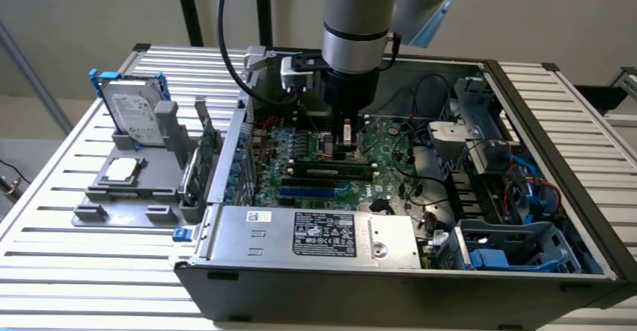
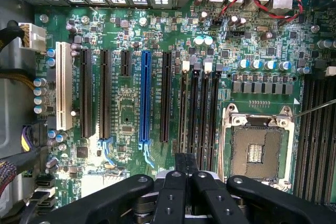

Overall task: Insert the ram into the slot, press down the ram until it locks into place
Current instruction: 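Press down the ram until it locks into place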

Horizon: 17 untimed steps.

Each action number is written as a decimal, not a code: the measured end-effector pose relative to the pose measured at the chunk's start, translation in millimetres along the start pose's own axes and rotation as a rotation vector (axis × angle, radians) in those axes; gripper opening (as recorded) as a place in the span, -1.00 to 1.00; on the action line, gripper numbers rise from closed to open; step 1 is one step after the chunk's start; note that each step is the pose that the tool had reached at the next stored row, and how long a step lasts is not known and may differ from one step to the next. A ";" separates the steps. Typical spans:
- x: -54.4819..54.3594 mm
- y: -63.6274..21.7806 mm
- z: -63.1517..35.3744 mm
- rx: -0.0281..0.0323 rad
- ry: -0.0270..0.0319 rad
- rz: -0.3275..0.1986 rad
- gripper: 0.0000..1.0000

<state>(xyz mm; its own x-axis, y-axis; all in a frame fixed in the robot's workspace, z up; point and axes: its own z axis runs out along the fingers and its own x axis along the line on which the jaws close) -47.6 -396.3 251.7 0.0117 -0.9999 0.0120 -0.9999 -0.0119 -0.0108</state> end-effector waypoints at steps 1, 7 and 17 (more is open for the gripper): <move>0.0 0.0 0.6 0.0001 -0.0001 0.000 -0.79; -0.8 0.1 9.6 -0.0012 -0.0001 0.000 -0.79; -3.9 0.2 24.1 -0.0083 0.0005 0.000 -0.79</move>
<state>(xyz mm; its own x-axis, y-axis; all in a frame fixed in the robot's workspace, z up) -47.5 -392.7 227.6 0.0120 -0.9998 0.0125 -0.9999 -0.0121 -0.0025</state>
